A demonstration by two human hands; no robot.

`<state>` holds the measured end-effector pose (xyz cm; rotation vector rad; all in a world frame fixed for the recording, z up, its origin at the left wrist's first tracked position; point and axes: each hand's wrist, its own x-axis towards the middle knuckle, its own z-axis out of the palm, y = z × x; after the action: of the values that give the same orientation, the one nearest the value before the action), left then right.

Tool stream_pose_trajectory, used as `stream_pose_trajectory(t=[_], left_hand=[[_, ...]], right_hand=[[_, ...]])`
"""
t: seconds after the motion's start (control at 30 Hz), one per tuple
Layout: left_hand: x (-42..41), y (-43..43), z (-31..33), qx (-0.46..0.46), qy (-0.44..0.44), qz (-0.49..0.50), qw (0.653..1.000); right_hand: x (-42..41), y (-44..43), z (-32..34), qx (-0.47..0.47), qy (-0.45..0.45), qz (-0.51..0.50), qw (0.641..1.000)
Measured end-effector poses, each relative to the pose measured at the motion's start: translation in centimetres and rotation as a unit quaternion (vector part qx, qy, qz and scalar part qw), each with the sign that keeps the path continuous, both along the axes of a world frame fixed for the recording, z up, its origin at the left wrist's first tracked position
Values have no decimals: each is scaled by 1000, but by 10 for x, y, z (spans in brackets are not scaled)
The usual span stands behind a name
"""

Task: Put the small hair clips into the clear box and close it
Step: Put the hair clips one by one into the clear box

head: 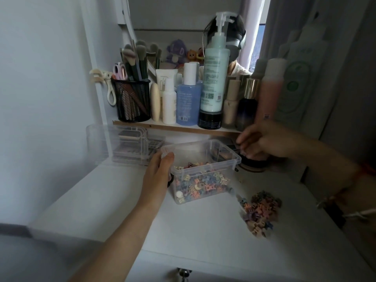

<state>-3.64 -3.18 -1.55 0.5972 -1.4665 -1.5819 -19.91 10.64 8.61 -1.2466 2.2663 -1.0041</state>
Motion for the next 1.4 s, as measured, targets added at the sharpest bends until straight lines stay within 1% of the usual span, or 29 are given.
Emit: stream_pose_trajectory(t=[0.07,0.13,0.27,0.37,0.4,0.43,0.5,0.53,0.57,0.63,0.67,0.7,0.73,0.77,0.8,0.83,0.87,0.93,0.97,1.03,1.07,1.13,1.17,1.24,1.3,1.4], left_hand=[[0,0,0,-3,0,3,1000],[0,-2,-1,-7,-3,5,1000],[1,-2,-1,0,-2,4,1000],[1,-1,0,-1,3,-1,1000],[1,0,0,-1,3,-2,1000],[1,0,0,-1,4,-1,1000],[1,0,1,-4,2,5,1000],[1,1,1,-5,1,6,1000],[1,1,1,-4,3,4,1000],[1,1,2,2,8,-2,1000],[1,1,2,3,8,-3,1000],[0,0,1,2,6,-3,1000],[0,0,1,2,6,-3,1000],[0,-1,1,3,7,-3,1000],[0,0,1,4,10,-4,1000],[0,0,1,7,13,-6,1000],[0,1,1,8,15,-9,1000],[0,0,0,11,13,-7,1000],[-1,-1,0,13,11,-3,1000],[-2,-2,1,19,5,7,1000],[0,-2,1,25,5,16,1000],[0,0,4,39,16,38,998],[4,0,4,43,17,53,998],[4,0,5,50,25,64,996],[6,-1,4,67,28,65,995],[7,0,3,77,30,62,995]], right_hand=[[7,-9,4,-67,-24,0,998],[16,-17,4,-102,-32,3,994],[17,-24,-4,-86,6,13,996],[5,-16,-11,-94,50,-53,993],[1,-13,-15,-74,82,-76,991],[-3,-11,-23,-29,123,-82,989],[-5,-7,-42,94,195,-43,975],[-7,-5,-52,143,215,-16,966],[-9,-5,-61,172,225,-2,959],[-11,-3,-67,178,241,-18,954],[-12,-3,-64,151,250,-40,956],[-13,-3,-58,96,249,-70,961],[-13,-4,-50,16,231,-103,967],[-9,-5,-40,-71,196,-126,970],[-3,-7,-32,-148,150,-125,969],[3,-10,-26,-194,114,-106,969],[8,-13,-22,-210,86,-78,971],[20,-17,-21,-196,66,-37,978],[26,-17,-21,-194,79,-30,977],[39,-13,-22,-181,139,-3,974],[50,-10,-25,-147,158,37,976],[72,-2,-32,-36,166,165,972],[84,0,-41,21,170,223,960],[96,7,-55,94,197,287,933],[103,10,-63,107,193,300,928],[103,12,-66,106,163,285,939]])
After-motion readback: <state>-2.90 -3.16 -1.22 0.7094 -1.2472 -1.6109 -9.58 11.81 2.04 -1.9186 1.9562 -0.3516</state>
